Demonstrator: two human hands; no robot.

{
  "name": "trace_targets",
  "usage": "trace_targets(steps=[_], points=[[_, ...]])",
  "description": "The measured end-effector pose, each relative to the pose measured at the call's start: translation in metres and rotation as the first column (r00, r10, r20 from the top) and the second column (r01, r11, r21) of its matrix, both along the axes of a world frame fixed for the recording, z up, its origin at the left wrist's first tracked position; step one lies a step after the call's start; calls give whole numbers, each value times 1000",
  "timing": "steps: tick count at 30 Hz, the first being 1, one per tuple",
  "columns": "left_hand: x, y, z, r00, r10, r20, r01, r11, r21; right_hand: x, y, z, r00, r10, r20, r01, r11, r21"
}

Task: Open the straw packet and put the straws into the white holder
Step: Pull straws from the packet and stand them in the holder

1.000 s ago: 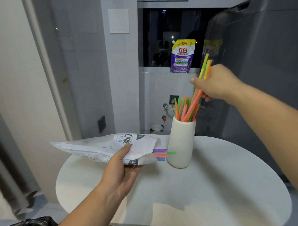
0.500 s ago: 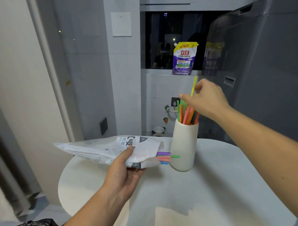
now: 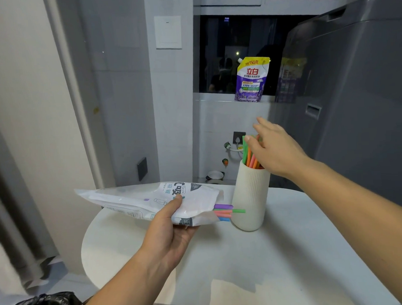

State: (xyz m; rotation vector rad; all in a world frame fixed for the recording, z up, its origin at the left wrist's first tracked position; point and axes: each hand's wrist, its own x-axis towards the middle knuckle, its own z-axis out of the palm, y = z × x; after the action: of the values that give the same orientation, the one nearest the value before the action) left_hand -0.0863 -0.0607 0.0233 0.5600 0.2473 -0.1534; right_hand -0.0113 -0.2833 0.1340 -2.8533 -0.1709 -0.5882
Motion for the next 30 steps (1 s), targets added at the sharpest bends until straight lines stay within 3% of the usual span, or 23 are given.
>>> trace_targets(steps=[6,8,10,11,13,16,19,23,27,30], points=[[0,0,1,999,7,45,-8,1000,10,-37,12,-11,893,21,449,-134,966,221],[0,-1,3,996,10,90,-14,999,52,-59,22,-31,943,24,333,-142,931,336],[-1,-3,4,990,16,137,-31,993,112,-77,32,-57,999,17,44,-35,888,459],[-1,-4,3,988,22,155,-44,989,139,-83,36,-70,994,30,-106,33,835,549],[-3,-6,3,982,33,184,-67,981,185,-91,44,-90,936,154,-316,162,611,775],[-5,-10,3,976,55,210,-105,966,234,-98,46,-102,884,343,-318,246,237,940],[-6,-12,3,972,74,224,-133,957,258,-101,42,-103,869,405,-283,256,121,959],[-6,-13,2,969,77,235,-146,944,296,-101,39,-102,875,405,-265,246,101,964],[-5,-11,0,977,56,206,-113,954,279,-101,36,-101,901,352,-253,192,200,961],[-2,-8,-2,984,65,165,-105,964,246,-98,30,-98,928,282,-245,141,343,929]])
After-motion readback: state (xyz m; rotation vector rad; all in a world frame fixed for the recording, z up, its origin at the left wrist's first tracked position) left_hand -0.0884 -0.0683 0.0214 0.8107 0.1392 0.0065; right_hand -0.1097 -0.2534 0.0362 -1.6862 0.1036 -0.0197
